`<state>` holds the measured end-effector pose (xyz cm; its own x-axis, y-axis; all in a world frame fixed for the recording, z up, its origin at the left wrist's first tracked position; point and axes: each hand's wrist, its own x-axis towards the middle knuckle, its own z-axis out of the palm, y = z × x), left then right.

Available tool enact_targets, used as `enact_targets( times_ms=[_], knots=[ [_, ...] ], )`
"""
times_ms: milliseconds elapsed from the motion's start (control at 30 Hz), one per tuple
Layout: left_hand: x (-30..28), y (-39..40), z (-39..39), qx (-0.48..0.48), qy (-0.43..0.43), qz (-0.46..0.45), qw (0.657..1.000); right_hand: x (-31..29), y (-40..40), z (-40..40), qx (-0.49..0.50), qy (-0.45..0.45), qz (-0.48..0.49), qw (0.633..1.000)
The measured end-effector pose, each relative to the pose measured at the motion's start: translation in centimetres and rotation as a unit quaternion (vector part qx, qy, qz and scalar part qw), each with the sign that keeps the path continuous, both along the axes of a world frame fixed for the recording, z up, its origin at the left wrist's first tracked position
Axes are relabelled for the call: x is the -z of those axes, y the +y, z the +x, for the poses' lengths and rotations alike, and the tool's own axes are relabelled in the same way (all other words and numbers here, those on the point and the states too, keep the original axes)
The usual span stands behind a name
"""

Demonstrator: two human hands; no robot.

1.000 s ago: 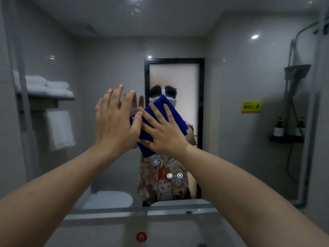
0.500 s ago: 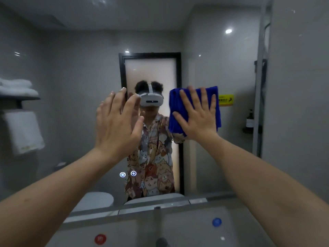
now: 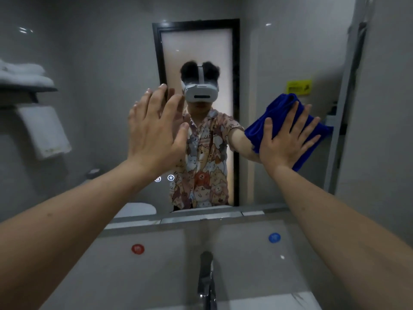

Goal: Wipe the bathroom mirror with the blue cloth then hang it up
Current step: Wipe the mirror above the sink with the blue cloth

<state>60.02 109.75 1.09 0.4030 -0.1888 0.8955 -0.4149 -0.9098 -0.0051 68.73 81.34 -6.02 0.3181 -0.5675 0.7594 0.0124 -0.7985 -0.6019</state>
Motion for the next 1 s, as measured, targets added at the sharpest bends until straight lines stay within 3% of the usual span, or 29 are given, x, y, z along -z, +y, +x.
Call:
enact_targets(
  times_ms=[300,567,833,1000],
  knots=[
    [0.7,5.7,0.2,-0.031,0.007,-0.011,0.999,3.4,9.6,0.2,-0.028,-0.007,-0.131,0.991],
    [2.7,7.9,0.5,-0.038,0.03,-0.003,0.999,9.8,11.6,0.1,-0.078,0.011,-0.33,0.941],
    [5.9,3.4,1.3,-0.017,0.052,0.037,0.998,16.6,9.3,-0.5,-0.093,0.05,-0.418,0.902],
    [7.1,-1.6,1.3,0.011,0.034,0.084,0.996,19.6,6.3,-0.6,-0.1,0.029,-0.455,0.884]
  ],
)
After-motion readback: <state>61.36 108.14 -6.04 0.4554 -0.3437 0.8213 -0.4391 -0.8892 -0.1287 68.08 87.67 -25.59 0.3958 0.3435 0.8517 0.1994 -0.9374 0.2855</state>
